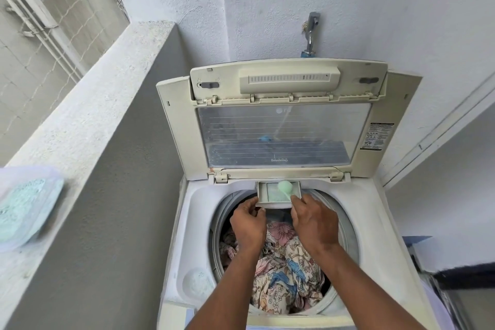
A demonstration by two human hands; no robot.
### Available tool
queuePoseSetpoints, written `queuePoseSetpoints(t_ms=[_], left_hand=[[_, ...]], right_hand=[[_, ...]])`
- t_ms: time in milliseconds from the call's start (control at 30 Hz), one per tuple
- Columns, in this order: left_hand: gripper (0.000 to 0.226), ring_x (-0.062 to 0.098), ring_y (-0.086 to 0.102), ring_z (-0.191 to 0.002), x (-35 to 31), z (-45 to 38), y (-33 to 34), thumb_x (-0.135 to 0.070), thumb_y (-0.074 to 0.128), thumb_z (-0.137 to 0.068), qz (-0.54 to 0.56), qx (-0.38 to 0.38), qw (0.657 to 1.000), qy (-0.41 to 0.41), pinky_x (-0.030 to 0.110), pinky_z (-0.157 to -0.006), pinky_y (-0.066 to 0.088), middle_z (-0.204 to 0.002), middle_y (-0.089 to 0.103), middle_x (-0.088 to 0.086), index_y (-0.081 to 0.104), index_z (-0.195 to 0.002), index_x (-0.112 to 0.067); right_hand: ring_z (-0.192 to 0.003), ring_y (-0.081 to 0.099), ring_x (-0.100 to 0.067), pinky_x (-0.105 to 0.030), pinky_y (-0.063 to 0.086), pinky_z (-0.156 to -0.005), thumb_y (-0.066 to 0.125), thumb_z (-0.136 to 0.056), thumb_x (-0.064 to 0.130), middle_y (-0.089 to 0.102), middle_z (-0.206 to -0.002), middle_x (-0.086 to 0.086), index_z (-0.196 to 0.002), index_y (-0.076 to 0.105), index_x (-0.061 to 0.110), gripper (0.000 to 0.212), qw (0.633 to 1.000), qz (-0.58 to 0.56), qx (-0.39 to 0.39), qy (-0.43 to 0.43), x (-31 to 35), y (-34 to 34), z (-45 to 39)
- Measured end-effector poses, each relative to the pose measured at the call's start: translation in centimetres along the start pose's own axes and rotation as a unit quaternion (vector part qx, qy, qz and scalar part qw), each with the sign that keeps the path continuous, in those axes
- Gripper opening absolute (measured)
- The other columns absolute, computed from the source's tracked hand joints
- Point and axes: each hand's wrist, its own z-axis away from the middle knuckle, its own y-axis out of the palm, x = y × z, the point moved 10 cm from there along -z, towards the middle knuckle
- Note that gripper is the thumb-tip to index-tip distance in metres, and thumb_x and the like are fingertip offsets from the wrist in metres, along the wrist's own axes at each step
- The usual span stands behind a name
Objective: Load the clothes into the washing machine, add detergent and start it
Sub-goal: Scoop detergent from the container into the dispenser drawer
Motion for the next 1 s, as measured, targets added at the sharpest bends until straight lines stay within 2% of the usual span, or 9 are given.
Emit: queuePoseSetpoints(t_ms=[67,133,200,300,400,500,600,767,1000], left_hand=[[0.037,0.01,0.07,-0.105,-0.3,0.3,-0.4,-0.001,0.073,-0.091,0.009,-0.005,1.0,0.002,0.009,-0.089,0.053,-0.118,0.077,0.005,0.072,-0.128,-0.007],[0.036,0.012,0.071,-0.107,-0.8,0.7,-1.0,-0.002,0.073,-0.091,0.018,-0.011,1.0,0.004,0.029,-0.103,0.057,-0.116,0.078,0.003,0.074,-0.127,-0.008],[0.034,0.012,0.072,-0.107,-1.1,1.2,-1.9,-0.003,0.071,-0.092,0.042,-0.022,0.999,0.001,0.037,-0.105,0.057,-0.113,0.078,0.0,0.074,-0.125,-0.01],[0.033,0.012,0.072,-0.108,-2.3,2.0,-3.6,-0.005,0.071,-0.093,0.086,-0.045,0.995,-0.01,0.038,-0.104,0.057,-0.113,0.077,-0.003,0.074,-0.125,-0.014],[0.032,0.012,0.071,-0.107,-3.8,2.6,-5.7,-0.006,0.071,-0.094,0.138,-0.057,0.989,-0.011,0.037,-0.103,0.057,-0.114,0.075,-0.004,0.072,-0.124,-0.016],[0.031,0.006,0.07,-0.103,-5.8,3.6,-8.8,-0.006,0.069,-0.094,0.15,-0.081,0.985,0.01,0.026,-0.098,0.056,-0.114,0.074,-0.006,0.071,-0.12,-0.022],[0.03,0.002,0.069,-0.101,-7.3,4.6,-11.8,-0.005,0.071,-0.093,0.174,-0.107,0.978,0.032,0.007,-0.084,0.053,-0.112,0.074,-0.007,0.072,-0.117,-0.022],[0.031,0.011,0.071,-0.094,-9.8,5.6,-17.2,0.001,0.071,-0.091,0.262,-0.164,0.95,0.046,0.038,-0.097,0.06,-0.108,0.076,-0.001,0.071,-0.112,-0.023],[0.035,0.01,0.071,-0.094,-16.1,8.9,-28.7,-0.001,0.077,-0.087,0.288,-0.266,0.907,0.152,0.025,-0.089,0.057,-0.109,0.074,0.002,0.069,-0.117,-0.016]], right_hand=[[-0.054,0.061,-0.015,-0.025,0.047,-0.044,0.086,-0.081,0.016,0.069,-0.071,0.005,-0.093,0.078,0.021,0.015,0.992,-0.074,0.014,0.1,-1.1,-0.3,0.2],[-0.055,0.064,-0.008,-0.026,0.05,-0.045,0.078,-0.09,0.022,0.073,-0.073,0.009,-0.095,0.078,0.021,0.005,0.949,-0.215,0.047,0.225,-2.2,0.4,1.0],[-0.052,0.066,-0.008,-0.03,0.053,-0.045,0.076,-0.092,0.02,0.076,-0.073,0.004,-0.1,0.077,0.014,0.01,0.857,-0.383,0.07,0.339,-2.7,1.7,2.3],[-0.05,0.062,-0.011,-0.02,0.041,-0.037,0.073,-0.093,0.012,0.08,-0.08,-0.005,-0.106,0.072,0.008,0.014,0.711,-0.54,0.099,0.438,-1.8,2.3,3.6],[-0.051,0.058,-0.01,-0.019,0.038,-0.035,0.074,-0.091,0.013,0.08,-0.084,-0.01,-0.103,0.072,0.009,0.013,0.631,-0.6,0.125,0.476,0.0,1.3,3.9],[-0.05,0.051,-0.009,-0.02,0.037,-0.035,0.078,-0.088,0.017,0.072,-0.077,-0.005,-0.1,0.073,0.006,0.018,0.629,-0.601,0.15,0.47,1.9,-0.7,3.4],[-0.047,0.048,-0.007,-0.02,0.035,-0.036,0.082,-0.084,0.018,0.064,-0.065,0.0,-0.096,0.073,0.004,0.02,0.633,-0.613,0.152,0.447,4.0,-2.8,2.1],[-0.043,0.045,-0.006,-0.017,0.029,-0.035,0.083,-0.082,0.016,0.059,-0.056,0.003,-0.083,0.069,0.011,0.015,0.622,-0.653,0.179,0.393,9.9,-6.2,-0.4],[-0.042,0.043,-0.006,-0.015,0.028,-0.036,0.082,-0.083,0.013,0.057,-0.054,0.003,-0.082,0.07,0.008,0.013,0.63,-0.679,0.22,0.306,18.9,-10.1,-2.6]])
